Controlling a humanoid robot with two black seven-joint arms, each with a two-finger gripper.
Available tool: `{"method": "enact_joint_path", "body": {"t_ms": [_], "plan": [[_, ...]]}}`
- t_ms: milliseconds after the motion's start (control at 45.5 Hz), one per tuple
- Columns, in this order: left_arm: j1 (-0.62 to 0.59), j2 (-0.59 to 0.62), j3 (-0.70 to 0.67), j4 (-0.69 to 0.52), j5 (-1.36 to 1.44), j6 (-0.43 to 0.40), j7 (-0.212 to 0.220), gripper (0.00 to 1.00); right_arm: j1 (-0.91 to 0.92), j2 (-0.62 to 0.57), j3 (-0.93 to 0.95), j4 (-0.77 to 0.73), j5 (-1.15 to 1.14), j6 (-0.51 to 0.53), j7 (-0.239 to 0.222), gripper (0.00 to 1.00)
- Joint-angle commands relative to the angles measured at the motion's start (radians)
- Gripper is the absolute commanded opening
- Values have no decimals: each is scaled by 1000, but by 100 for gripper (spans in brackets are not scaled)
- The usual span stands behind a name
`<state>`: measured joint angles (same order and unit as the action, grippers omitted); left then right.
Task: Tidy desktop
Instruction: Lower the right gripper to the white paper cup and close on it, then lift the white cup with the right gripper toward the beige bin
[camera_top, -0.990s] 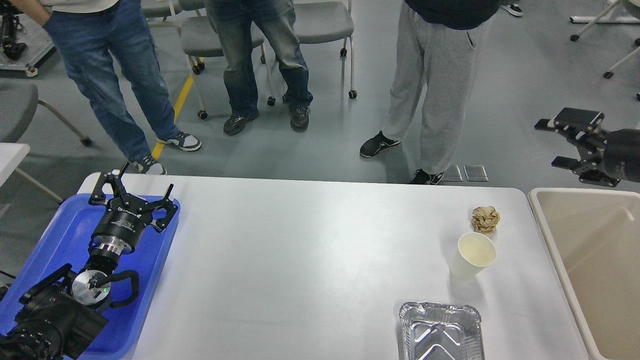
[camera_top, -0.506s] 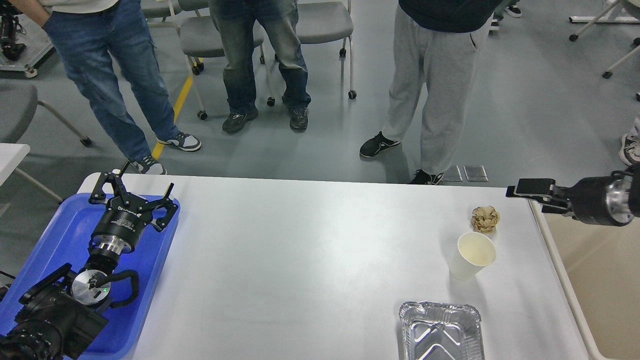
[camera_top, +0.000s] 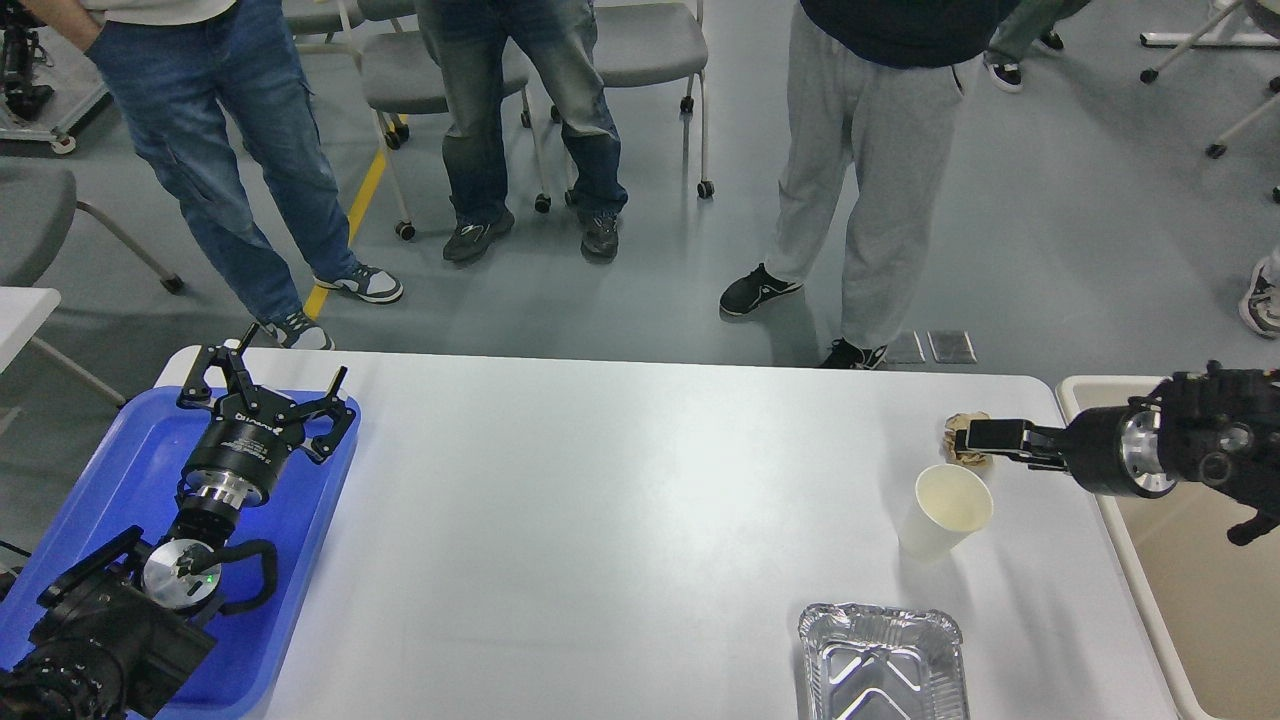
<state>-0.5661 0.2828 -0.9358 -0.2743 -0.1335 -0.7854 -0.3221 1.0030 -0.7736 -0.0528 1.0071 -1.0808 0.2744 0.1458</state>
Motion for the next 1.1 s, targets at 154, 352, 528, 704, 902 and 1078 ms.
{"method": "enact_joint_path", "body": {"t_ms": [154,352,528,704,902,1078], "plan": [[0,-1,0,0,0,0,0,100,-86,45,7,-28,-8,-32,1,100],[0,-1,0,0,0,0,0,100,-115,74,7,-48,-10,-69,3,100],[0,-1,0,0,0,0,0,100,-129,105,5,-85,-10,-100,6,96],[0,-1,0,0,0,0,0,100,-136,103,-4,-87,-8,-101,6,69],[0,-1,0,0,0,0,0,100,-135,97,-2,-84,-7,-101,9,18],[0,-1,0,0,0,0,0,100,-132,83,4,-81,-7,-101,11,0]]}}
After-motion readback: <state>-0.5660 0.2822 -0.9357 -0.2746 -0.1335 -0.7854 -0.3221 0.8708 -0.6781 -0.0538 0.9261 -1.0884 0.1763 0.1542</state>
